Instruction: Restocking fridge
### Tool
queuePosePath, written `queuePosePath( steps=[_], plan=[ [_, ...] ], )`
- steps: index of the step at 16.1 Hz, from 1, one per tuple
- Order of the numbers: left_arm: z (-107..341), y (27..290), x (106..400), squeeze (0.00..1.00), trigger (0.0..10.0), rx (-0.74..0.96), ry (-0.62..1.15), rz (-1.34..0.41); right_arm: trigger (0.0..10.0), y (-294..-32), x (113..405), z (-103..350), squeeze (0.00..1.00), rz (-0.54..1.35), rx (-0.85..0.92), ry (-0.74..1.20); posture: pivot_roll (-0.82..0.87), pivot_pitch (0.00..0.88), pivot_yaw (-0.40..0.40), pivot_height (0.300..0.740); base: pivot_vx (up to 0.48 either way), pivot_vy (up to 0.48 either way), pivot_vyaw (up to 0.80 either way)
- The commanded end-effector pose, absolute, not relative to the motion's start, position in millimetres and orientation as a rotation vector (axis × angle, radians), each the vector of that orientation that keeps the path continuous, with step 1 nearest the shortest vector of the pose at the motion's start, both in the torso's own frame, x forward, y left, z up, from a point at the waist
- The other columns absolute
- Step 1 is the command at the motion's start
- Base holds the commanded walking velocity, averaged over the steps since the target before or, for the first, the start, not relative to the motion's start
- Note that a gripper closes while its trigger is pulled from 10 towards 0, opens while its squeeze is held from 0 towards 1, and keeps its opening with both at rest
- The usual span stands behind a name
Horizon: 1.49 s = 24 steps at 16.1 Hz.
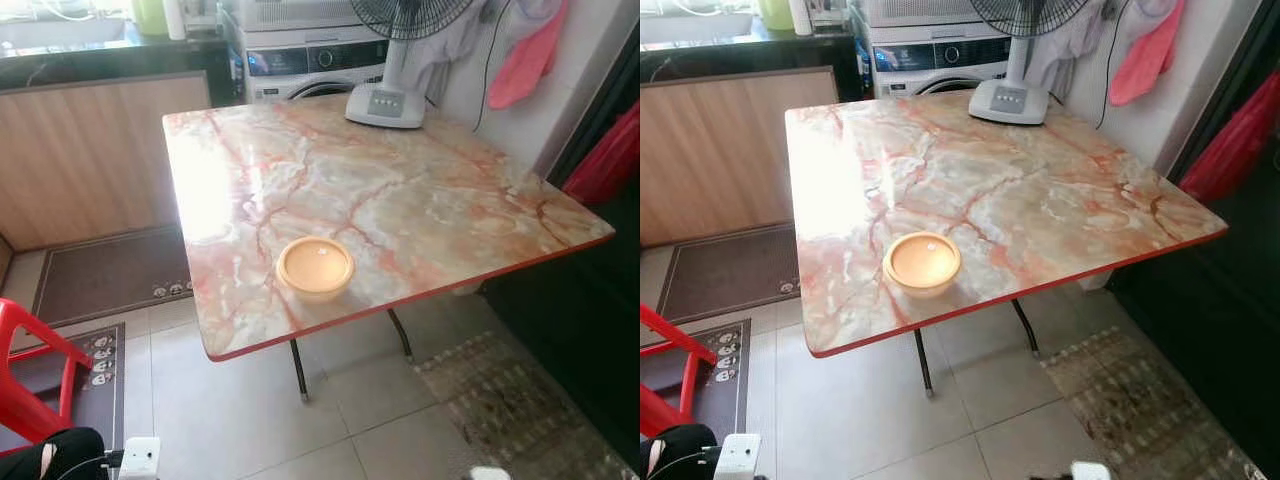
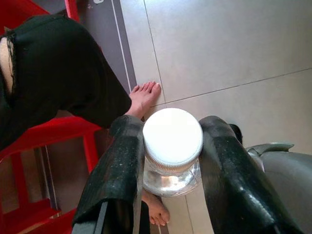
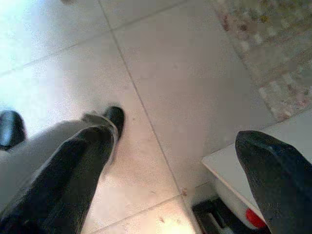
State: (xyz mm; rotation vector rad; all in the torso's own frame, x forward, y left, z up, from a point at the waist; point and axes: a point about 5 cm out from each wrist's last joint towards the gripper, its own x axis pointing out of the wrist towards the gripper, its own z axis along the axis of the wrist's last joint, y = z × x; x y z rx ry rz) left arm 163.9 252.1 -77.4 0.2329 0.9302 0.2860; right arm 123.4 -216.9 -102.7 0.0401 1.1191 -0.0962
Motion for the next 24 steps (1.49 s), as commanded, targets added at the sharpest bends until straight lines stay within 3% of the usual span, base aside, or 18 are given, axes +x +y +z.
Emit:
queuePosePath(
  steps=[1, 5, 11, 13, 24],
  plan=[
    [-80, 250, 160, 0.0, 10.0, 0.249, 0.955, 0.261, 10.0, -211, 139, -99, 0.0, -0.071, 0.05, 1.087, 0.12, 0.0, -0.047, 0.74, 0.0, 0.0, 0.0],
    [-81, 247, 161, 0.0, 10.0, 0.243, 0.955, 0.257, 10.0, -211, 148, -96, 0.0, -0.083, 0.005, 1.109, 0.12, 0.0, -0.051, 0.74, 0.0, 0.0, 0.0],
    [-80, 245, 164, 0.0, 10.0, 0.231, 0.957, 0.247, 10.0, -207, 152, -96, 0.0, -0.046, 0.0, 1.132, 0.12, 0.0, -0.055, 0.74, 0.0, 0.0, -0.77],
    [-80, 245, 164, 0.0, 10.0, 0.224, 0.957, 0.247, 10.0, -206, 139, -100, 0.0, -0.042, -0.003, 1.148, 0.12, 0.0, -0.053, 0.74, 0.0, 0.0, -0.4],
    [-81, 244, 163, 0.0, 10.0, 0.199, 0.974, 0.251, 10.0, -207, 141, -99, 0.0, -0.027, 0.023, 1.138, 0.12, 0.0, -0.056, 0.74, 0.0, 0.0, -0.25]
  ],
)
